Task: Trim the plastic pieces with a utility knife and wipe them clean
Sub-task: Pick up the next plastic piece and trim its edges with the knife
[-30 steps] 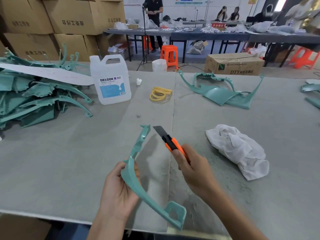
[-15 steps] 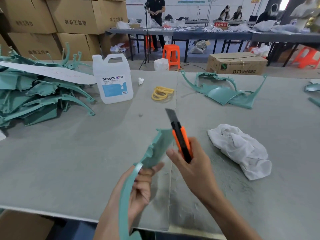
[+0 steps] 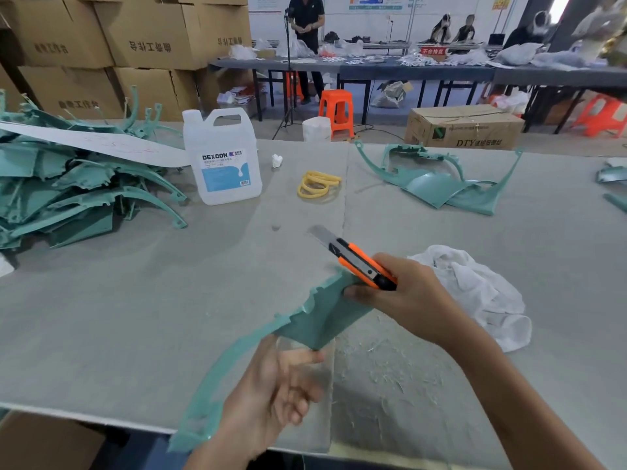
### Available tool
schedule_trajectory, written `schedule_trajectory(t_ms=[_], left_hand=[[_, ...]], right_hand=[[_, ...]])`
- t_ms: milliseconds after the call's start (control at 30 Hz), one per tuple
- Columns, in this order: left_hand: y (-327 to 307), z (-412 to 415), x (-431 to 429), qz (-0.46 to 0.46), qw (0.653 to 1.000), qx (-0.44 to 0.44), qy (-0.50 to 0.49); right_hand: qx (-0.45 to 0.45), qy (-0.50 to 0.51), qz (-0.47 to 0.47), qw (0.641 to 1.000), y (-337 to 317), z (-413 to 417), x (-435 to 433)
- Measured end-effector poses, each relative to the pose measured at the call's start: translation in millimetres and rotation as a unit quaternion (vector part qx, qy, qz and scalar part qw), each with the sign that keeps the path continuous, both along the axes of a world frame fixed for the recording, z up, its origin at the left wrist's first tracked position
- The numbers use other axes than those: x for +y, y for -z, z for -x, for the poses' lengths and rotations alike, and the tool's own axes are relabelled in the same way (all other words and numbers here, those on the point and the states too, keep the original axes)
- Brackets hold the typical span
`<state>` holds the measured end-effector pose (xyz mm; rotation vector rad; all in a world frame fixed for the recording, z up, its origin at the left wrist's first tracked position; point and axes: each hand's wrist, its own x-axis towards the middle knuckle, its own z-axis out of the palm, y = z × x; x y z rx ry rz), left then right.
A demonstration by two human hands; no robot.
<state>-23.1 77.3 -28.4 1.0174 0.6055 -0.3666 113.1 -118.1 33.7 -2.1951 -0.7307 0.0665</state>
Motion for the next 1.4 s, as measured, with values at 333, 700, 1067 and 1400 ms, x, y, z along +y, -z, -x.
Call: schedule_trajectory(t_ms=[333, 700, 1067, 1400], left_hand=[[23.3, -9.4, -4.9, -0.158, 0.962, -0.194, -0.11], [23.5, -20.1, -7.3, -0.176, 0.966, -0.141, -0.125], [19.9, -20.1, -8.9, -0.174, 0.968, -0.128, -0.125], [17.3, -20.6, -8.8, -0.192, 0.966, -0.115, -0.126]], right_hand=[[0.094, 0.069, 0.13, 0.985, 28.5, -3.8, -2.6], [-0.059, 0.06, 0.241, 0.967, 53.8, 21.9, -2.2], [-0.079, 0.021, 0.262, 0.961, 58.2, 19.2, 0.9], [-0.071, 0.023, 0.276, 0.958, 62.2, 13.4, 1.4]])
